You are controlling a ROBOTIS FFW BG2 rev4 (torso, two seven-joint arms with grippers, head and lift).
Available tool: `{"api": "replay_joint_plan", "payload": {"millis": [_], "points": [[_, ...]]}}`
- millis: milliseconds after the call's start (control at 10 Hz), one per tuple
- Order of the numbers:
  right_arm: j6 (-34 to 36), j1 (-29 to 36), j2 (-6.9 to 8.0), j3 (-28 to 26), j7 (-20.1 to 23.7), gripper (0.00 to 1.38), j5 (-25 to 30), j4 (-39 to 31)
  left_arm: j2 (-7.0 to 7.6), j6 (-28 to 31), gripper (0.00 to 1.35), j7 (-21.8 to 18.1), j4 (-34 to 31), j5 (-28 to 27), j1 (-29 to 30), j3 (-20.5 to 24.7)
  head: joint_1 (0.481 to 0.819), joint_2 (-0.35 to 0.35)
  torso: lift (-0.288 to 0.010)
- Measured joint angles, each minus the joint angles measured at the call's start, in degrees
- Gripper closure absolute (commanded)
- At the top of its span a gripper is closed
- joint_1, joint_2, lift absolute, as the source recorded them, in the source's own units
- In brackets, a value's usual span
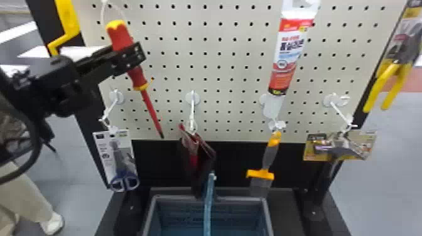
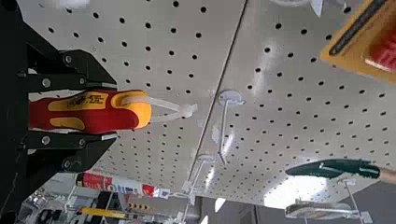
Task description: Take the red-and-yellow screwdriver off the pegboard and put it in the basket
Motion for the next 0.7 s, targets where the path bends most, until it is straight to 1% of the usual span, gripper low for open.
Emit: {"api": "replay_joint_plan", "payload": {"millis": [200,300,700], "points": [[0.00,-0.02,0.04,0.02,0.00,0.09,0.05,0.01,-3.19,-1.03,1.01,0.00,0.00,-0.84,4.35,2.39,0.549,0.000,-0.100],[0.00,-0.06,0.05,0.02,0.00,0.09,0.08,0.09,-4.53,-1.39,1.01,0.00,0.00,-1.03,6.33,3.26,0.549,0.000,-0.100],[0.00,-0.12,0.14,0.03,0.00,0.09,0.14,0.29,-8.35,-2.49,1.01,0.00,0.01,-2.23,12.19,4.82,0.549,0.000,-0.100]]}}
